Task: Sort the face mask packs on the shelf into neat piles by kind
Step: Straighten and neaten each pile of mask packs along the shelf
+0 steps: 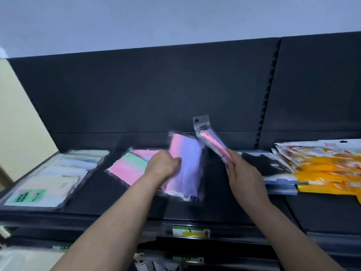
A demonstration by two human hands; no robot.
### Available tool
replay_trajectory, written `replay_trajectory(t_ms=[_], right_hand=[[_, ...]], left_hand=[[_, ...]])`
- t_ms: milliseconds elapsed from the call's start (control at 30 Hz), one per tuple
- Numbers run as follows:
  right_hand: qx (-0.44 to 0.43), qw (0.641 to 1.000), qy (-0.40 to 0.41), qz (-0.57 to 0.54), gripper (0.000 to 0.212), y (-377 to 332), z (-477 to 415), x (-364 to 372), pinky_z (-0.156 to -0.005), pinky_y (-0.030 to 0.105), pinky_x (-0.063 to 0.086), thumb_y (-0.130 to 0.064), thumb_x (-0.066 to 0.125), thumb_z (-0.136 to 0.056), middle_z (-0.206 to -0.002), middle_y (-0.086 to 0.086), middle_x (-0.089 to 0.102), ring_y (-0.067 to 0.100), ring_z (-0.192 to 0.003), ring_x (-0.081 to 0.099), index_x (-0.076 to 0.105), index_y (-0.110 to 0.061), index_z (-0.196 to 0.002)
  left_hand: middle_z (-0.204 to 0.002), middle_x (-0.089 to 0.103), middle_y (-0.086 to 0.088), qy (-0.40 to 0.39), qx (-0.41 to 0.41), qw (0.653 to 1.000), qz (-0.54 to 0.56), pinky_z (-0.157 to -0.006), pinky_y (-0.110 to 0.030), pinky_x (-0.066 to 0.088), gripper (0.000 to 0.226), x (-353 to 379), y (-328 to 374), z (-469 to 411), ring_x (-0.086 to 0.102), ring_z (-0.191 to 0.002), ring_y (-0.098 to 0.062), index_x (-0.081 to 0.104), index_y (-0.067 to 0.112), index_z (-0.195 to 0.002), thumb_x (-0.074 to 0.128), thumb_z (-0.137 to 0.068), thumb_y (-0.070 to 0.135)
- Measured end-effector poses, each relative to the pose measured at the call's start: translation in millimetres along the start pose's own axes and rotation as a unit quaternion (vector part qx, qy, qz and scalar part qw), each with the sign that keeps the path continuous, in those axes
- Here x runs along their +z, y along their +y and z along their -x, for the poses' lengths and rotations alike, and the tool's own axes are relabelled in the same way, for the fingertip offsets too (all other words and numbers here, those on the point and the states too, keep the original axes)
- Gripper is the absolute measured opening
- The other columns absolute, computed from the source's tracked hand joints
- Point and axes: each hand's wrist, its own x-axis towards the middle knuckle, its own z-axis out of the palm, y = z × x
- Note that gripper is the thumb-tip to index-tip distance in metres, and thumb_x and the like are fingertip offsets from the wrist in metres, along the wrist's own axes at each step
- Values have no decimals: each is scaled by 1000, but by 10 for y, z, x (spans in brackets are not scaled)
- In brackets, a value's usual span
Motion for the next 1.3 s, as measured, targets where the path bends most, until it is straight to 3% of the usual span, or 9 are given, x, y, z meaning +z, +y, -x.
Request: replay_trajectory(t_ms=[300, 467, 633, 767, 900, 1000, 1100, 1200, 1300], right_hand=[[-44, 995, -87, 9, 33, -900, -70, 803, -75, 39, 51, -17, 41, -99, -110, 10, 68, 32, -95, 64, 49, -20, -131], [-94, 986, -123, 59, 39, -1457, -140, 1308, -72, 35, 46, -9, 40, -97, -127, 4, 58, 26, -108, 60, 41, -18, -135], [-88, 948, -279, 128, 60, -1661, 59, 1858, -98, 33, 42, -31, 52, -95, -150, 6, 37, 20, -136, 39, 28, -15, -147], [-115, 967, -184, 134, 46, -1552, 29, 1875, -96, 34, 47, -2, 42, -89, -140, 13, 51, 24, -129, 51, 51, -9, -134], [-65, 964, -197, 165, 56, -1486, -137, 1666, -102, 30, 38, 0, 39, -88, -148, 3, 42, 18, -136, 40, 41, -19, -141], [-105, 982, -98, 125, 61, -1548, -193, 1673, -87, 32, 53, 12, 46, -72, -130, 8, 61, 22, -118, 61, 60, -12, -127], [-131, 976, -119, 129, 49, -1699, -20, 1806, -55, 30, 58, -2, 45, -61, -98, 4, 75, 19, -83, 74, 76, -13, -98], [-142, 959, -197, 144, 43, -1740, 162, 2002, -69, 31, 59, -5, 62, -72, -118, 1, 69, 20, -105, 68, 70, -20, -112], [-129, 943, -247, 180, 43, -1733, 189, 1897, -92, 37, 46, -46, 53, -87, -135, -3, 56, 20, -128, 51, 59, -24, -123]], left_hand=[[-99, 57, -18, 185, -97, 968, 139, -75, -37, 44, 29, -745, -1207, 67, 55, -86, -32, 44, -3, -114, 53, -91, 13], [-109, 59, -25, 275, -124, 939, 164, -88, -45, 47, 32, -1163, -1710, 19, 58, -104, -42, 38, -2, -120, 49, -94, 13], [-115, 61, -23, 278, -116, 942, 146, -87, -42, 44, 45, -1351, -2076, -98, 58, -107, -41, 33, 0, -133, 50, -94, 13], [-97, 58, -13, 246, -102, 952, 153, -85, -41, 44, 46, -1308, -2225, -206, 59, -104, -39, 33, 2, -133, 52, -94, 14], [-87, 53, -4, 229, -75, 954, 178, -87, -40, 46, 49, -1291, -2238, -304, 59, -102, -35, 32, 5, -136, 53, -94, 17], [-80, 48, 2, 252, -56, 948, 184, -80, -37, 41, 48, -1389, -2235, -360, 58, -100, -34, 33, 6, -136, 53, -94, 18], [-79, 49, -1, 301, -50, 932, 194, -76, -37, 39, 43, -1536, -2218, -418, 57, -91, -34, 35, 5, -131, 52, -94, 18], [-72, 43, 4, 330, -50, 911, 243, -75, -35, 36, 41, -1612, -2191, -477, 49, -83, -28, 37, 3, -128, 51, -93, 16], [-83, 49, 0, 306, -47, 905, 291, -76, -31, 35, 36, -1545, -2136, -504, 47, -85, -25, 41, 6, -123, 51, -90, 15]])
